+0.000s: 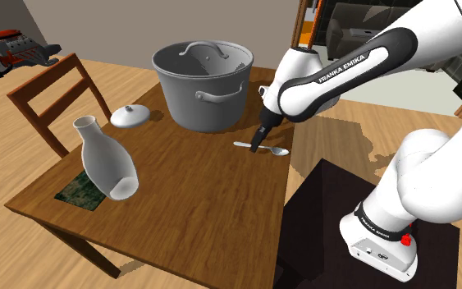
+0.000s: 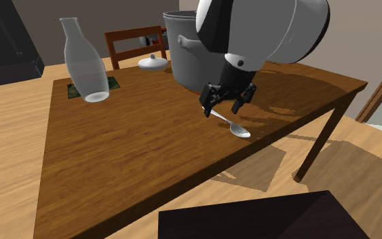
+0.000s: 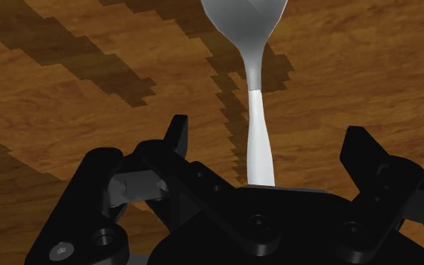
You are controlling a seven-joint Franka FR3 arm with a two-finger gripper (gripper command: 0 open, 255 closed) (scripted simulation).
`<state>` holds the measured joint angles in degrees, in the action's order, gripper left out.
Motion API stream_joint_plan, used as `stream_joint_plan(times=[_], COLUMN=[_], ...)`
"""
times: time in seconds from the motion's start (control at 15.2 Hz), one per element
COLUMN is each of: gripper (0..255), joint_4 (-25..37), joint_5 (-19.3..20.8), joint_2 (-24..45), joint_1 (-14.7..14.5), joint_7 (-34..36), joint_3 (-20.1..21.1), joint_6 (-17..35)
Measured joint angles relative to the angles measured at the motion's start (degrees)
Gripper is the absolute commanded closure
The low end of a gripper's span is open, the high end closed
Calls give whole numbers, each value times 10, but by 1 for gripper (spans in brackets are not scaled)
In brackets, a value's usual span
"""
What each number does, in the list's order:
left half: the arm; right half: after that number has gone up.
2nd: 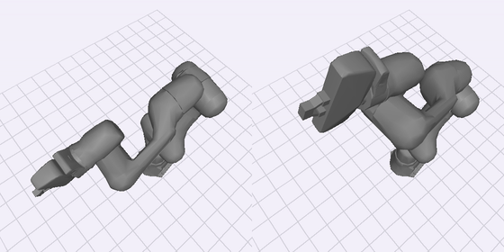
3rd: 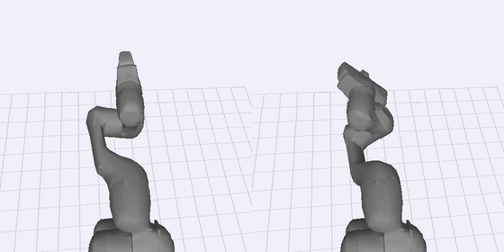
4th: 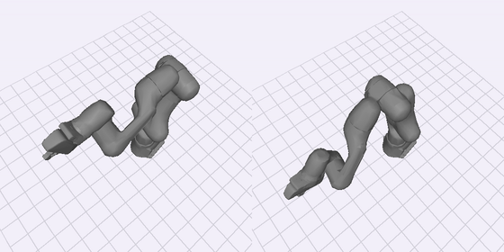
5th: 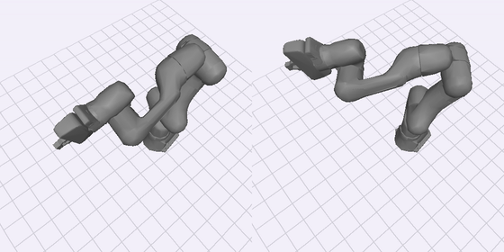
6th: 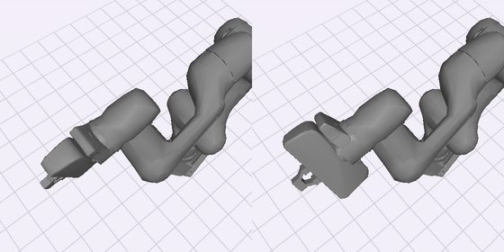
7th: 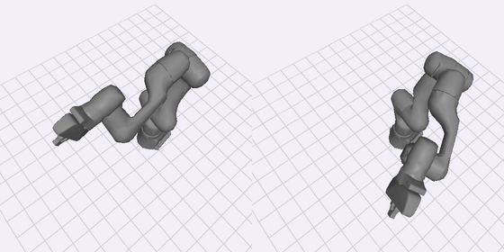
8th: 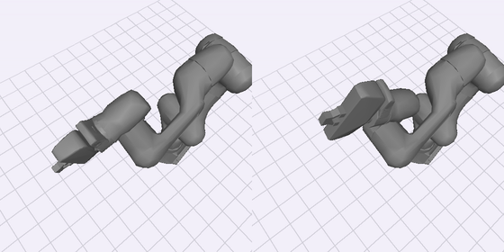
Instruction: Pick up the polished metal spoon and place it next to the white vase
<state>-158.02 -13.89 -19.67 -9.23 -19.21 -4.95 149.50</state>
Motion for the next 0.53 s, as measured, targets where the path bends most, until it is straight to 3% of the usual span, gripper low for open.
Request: stream_joint_plan(times=[0.4,0.46,0.53], gripper=[0,255,255], joint_4=[1,1,1], joint_5=[-4,-4,-4], joint_2=[9,9,9], joint_1=[-3,-3,-3], joint_7=[-2,-2,-2], joint_3=[0,0,0], joint_6=[9,9,9])
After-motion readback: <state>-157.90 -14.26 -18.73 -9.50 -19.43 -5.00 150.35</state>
